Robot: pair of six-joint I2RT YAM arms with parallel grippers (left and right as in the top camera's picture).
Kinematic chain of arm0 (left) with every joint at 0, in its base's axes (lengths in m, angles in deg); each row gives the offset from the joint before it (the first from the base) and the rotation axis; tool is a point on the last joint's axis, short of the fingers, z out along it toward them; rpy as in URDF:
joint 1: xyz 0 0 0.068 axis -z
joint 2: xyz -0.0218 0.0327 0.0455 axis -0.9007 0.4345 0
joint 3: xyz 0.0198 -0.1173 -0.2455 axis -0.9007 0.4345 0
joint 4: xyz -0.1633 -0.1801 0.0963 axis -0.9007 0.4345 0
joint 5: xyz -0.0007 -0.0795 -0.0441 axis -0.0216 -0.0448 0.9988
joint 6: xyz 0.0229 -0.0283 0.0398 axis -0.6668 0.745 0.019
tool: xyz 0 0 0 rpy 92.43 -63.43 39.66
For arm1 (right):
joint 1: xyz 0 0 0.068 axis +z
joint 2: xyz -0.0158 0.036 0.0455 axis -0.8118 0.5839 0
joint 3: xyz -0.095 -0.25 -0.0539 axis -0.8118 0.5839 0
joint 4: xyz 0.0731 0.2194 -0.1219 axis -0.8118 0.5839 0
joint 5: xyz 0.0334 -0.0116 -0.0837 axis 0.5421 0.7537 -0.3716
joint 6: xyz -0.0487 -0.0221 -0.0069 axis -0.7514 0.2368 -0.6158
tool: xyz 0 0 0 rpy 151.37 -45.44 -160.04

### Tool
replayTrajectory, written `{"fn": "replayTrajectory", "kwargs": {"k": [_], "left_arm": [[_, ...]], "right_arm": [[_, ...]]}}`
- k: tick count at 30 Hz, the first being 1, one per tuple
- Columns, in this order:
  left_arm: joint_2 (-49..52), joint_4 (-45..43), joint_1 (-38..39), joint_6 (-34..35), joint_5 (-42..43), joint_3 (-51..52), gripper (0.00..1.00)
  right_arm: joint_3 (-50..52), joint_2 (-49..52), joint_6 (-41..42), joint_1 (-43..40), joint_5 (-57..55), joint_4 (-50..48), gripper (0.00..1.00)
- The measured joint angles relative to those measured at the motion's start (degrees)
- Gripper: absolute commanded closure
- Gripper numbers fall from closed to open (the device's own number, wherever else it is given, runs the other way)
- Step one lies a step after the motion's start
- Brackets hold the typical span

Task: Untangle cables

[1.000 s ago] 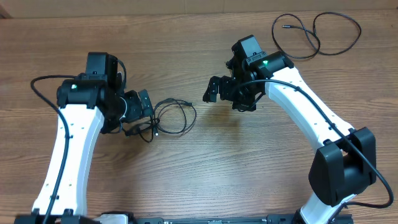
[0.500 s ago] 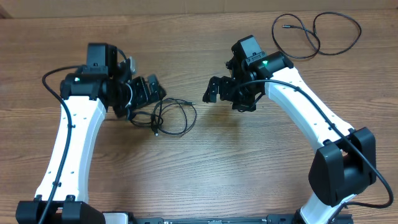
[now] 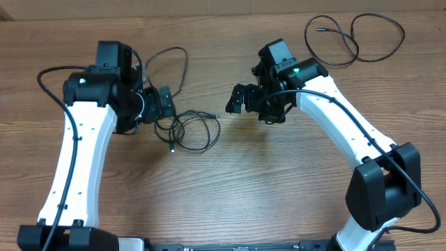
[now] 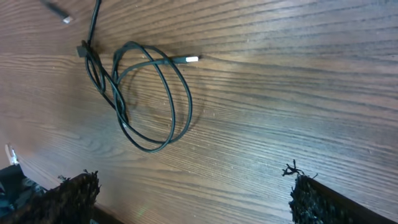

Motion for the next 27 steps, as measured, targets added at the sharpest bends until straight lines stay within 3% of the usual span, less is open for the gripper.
{"fn": "replayTrajectory", "kwargs": {"k": [3,11,21,27], "left_arm": [[1.9,1.8,0.0,0.5,-1.6,0.0,0.01],[9.7,-0.5,2.1,1.5,-3.5,1.2,0.17],[20.0,-7.5,3.0,1.3,-4.9,1.6,0.48],[22.1,-10.2,3.0,-2.0,-5.2,1.7,0.50]], "right_arm": [[0.0,0.0,0.0,0.0,0.0,0.1,0.00],[0.0,0.0,0.0,0.0,0.0,0.1,0.00],[0.0,0.0,0.0,1.3,0.0,0.0,0.00],[0.0,0.0,0.0,2.2,0.0,-0.5,0.00]]}}
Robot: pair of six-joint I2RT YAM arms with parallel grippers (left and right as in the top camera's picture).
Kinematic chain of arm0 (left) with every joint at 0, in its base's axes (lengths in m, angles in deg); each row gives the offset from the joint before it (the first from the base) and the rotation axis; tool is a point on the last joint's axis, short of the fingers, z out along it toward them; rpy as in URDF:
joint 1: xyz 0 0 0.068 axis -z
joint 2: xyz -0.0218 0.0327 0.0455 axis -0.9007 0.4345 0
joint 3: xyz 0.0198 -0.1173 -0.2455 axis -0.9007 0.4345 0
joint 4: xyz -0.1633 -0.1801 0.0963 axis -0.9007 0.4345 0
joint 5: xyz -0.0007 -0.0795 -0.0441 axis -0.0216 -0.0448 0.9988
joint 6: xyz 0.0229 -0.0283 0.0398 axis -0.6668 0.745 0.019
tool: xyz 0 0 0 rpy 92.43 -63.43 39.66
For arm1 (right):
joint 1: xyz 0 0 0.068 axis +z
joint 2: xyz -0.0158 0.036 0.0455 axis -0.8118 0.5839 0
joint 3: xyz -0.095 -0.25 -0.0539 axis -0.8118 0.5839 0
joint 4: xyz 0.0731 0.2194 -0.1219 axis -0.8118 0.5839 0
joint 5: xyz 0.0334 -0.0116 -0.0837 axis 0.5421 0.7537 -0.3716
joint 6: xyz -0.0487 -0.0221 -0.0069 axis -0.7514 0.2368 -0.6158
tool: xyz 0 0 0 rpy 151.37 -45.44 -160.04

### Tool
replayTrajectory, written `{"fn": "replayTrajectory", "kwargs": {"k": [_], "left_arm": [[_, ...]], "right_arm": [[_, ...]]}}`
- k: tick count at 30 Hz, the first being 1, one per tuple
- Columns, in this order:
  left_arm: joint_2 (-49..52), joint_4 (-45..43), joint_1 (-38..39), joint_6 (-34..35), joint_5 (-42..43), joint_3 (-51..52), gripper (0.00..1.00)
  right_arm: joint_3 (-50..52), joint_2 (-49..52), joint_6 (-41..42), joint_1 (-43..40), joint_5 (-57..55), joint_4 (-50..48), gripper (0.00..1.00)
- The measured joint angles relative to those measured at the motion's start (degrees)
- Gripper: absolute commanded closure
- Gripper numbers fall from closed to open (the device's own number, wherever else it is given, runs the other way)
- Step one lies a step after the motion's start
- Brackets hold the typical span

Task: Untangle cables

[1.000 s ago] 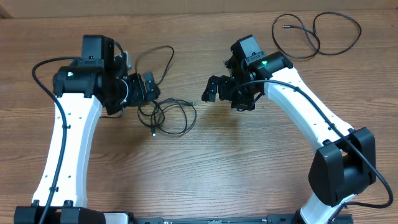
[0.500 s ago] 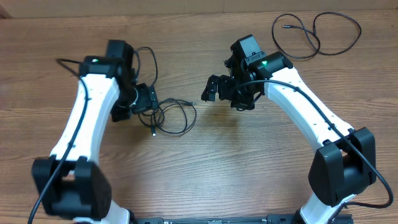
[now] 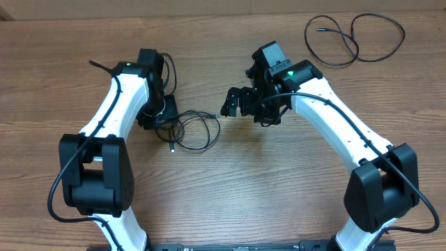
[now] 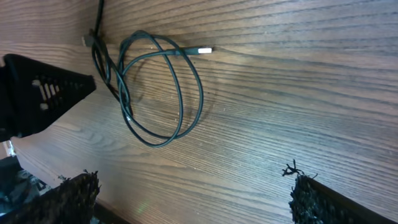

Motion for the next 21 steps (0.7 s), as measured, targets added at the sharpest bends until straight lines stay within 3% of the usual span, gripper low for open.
{"fn": "replayTrajectory", "kwargs": {"k": [13,21], "left_arm": [[3.8,-1.2,0.0,-11.3,1.8,0.0,0.50],[3.8,-2.2,0.0,-15.0,3.4,0.0,0.51]], "right_arm": [[0.0,0.0,0.0,0.4,0.0,-0.9,0.00],[0.0,0.0,0.0,0.4,0.0,-1.0,0.00]]}}
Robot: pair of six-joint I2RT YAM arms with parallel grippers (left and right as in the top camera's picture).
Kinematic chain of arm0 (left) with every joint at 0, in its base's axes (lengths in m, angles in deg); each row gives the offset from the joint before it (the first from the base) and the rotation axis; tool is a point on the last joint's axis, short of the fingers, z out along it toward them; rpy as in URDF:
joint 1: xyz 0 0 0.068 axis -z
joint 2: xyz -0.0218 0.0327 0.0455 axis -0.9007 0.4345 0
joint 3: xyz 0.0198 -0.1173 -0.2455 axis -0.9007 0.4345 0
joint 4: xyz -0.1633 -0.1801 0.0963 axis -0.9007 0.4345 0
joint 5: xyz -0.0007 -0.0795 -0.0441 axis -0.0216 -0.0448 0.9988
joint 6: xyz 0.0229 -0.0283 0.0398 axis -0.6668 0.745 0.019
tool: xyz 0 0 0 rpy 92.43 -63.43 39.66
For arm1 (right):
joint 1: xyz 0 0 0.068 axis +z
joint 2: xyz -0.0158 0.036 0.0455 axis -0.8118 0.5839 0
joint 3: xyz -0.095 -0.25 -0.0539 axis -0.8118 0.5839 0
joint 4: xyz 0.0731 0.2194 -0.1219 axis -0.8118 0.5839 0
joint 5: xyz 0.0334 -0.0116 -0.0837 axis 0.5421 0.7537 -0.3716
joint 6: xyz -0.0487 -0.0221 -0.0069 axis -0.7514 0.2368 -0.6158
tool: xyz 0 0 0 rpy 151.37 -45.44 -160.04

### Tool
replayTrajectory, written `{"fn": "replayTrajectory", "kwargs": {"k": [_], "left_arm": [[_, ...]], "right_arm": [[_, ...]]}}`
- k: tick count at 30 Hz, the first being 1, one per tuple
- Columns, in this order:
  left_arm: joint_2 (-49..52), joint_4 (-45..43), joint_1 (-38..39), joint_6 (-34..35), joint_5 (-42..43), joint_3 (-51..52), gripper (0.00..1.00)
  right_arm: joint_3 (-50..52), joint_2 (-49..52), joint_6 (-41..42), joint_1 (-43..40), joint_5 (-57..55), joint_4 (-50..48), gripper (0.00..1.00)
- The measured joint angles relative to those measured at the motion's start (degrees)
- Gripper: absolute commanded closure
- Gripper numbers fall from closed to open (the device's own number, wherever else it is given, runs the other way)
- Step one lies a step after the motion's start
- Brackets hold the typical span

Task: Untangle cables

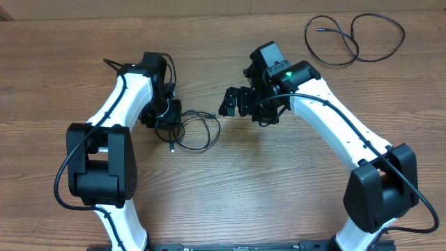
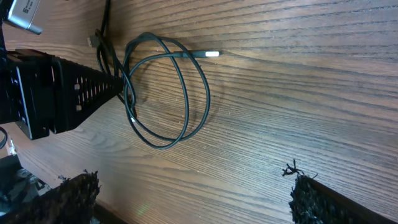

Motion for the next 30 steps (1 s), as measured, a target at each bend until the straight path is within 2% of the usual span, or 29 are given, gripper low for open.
{"fn": "replayTrajectory", "kwargs": {"k": [4,8,12,18,21,24,30], "left_arm": [[0.0,-0.8,0.0,-1.0,-0.2,0.0,0.56],[0.0,-1.7,0.0,-1.2,-0.2,0.6,0.70],[0.0,-1.7,0.0,-1.4,-0.3,1.1,0.67],[0.0,-1.7,0.0,-1.4,-1.1,1.1,0.68],[0.0,-1.7,0.0,-1.4,-1.1,1.1,0.78],[0.0,-1.7,0.0,-1.2,-1.1,1.1,0.94],[0.1,1.3,0.0,-1.2,0.0,0.3,0.96]], "right_arm": [[0.0,0.0,0.0,0.0,0.0,0.0,0.00],[0.0,0.0,0.0,0.0,0.0,0.0,0.00],[0.0,0.0,0.0,0.0,0.0,0.1,0.00],[0.0,0.0,0.0,0.0,0.0,0.1,0.00],[0.0,0.0,0.0,0.0,0.0,0.1,0.00],[0.0,0.0,0.0,0.0,0.0,0.1,0.00],[0.0,0.0,0.0,0.0,0.0,0.1,0.00]]}}
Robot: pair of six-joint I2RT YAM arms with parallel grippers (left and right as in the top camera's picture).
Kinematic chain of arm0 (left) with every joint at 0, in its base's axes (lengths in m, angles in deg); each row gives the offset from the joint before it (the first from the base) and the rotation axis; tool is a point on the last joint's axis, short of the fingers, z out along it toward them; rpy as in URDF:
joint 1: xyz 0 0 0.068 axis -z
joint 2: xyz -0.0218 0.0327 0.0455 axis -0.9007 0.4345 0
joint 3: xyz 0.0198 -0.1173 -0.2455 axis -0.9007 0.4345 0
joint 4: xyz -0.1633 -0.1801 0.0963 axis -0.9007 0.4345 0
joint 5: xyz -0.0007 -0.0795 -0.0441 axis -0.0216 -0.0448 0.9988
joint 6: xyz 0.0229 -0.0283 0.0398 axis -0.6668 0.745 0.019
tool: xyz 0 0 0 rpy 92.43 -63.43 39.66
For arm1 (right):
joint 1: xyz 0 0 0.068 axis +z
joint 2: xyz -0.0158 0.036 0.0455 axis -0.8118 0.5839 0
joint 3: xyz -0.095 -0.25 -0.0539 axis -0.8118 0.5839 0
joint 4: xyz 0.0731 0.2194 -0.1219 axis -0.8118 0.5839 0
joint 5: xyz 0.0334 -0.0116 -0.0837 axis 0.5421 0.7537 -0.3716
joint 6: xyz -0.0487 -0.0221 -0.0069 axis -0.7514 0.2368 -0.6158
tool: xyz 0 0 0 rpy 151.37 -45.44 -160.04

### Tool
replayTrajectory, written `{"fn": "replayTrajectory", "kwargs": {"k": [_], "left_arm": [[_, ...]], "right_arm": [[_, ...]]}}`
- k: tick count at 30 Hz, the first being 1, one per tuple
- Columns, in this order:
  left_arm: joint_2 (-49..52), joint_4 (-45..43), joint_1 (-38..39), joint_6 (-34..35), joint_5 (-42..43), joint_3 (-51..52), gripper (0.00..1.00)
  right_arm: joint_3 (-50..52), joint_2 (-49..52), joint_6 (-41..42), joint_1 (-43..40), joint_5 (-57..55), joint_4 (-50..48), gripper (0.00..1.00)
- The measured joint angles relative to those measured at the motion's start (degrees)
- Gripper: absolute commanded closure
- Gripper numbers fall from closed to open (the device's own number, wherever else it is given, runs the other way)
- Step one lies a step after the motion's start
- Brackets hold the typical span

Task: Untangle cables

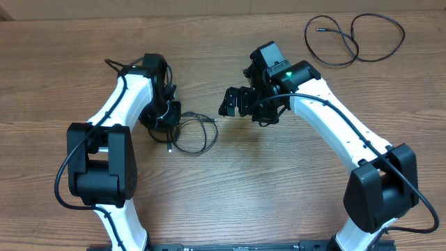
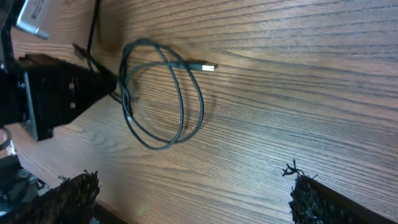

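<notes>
A dark tangled cable (image 1: 191,134) lies looped on the wooden table (image 1: 279,188), its silver plug tip (image 2: 209,66) pointing right. In the right wrist view the loop (image 2: 166,102) sits left of centre. My left gripper (image 1: 168,120) is at the loop's left side, its black fingers (image 2: 87,90) narrowed to a point on the knotted strands, so it looks shut on the cable. My right gripper (image 1: 233,103) hovers just right of the plug, open and empty, with its fingertips (image 2: 78,193) wide apart.
A second thin black cable (image 1: 352,35) lies in loose curves at the far right corner of the table. The left arm's own grey lead trails off behind it (image 1: 115,66).
The left gripper has drawn slightly to the left, and the knotted side of the loop has gone with it. The plug tip has shifted a little. The right gripper holds its place.
At first the left gripper sat left of the tangle with the arm stretched out, and the right gripper hovered open to the right. The left arm then swung round and closed in on the loop's left side. Now it grips the knot there.
</notes>
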Motion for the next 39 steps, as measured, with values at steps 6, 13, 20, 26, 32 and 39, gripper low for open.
{"fn": "replayTrajectory", "kwargs": {"k": [6,13,20,26,32,39], "left_arm": [[1.2,12.1,0.0,0.2,7.8,-12.4,0.96],[1.5,26.7,0.0,0.2,20.8,-38.6,0.96],[1.4,34.9,0.0,0.2,26.3,-50.4,0.96],[1.4,35.0,0.0,0.5,34.4,-50.6,0.96],[1.4,35.0,0.0,3.5,38.9,-50.6,0.96],[1.4,34.9,0.0,7.5,39.9,-50.6,0.96]], "right_arm": [[0.0,0.0,0.0,0.0,0.0,0.2,0.00],[0.0,0.0,0.0,0.0,0.0,0.3,0.00],[0.0,0.0,0.0,0.0,0.0,0.1,0.00],[0.0,0.0,0.0,0.0,0.7,-0.1,0.00],[0.0,0.0,0.0,0.0,1.9,-0.2,0.00],[0.0,0.0,-0.1,0.0,2.0,0.0,0.00]]}}
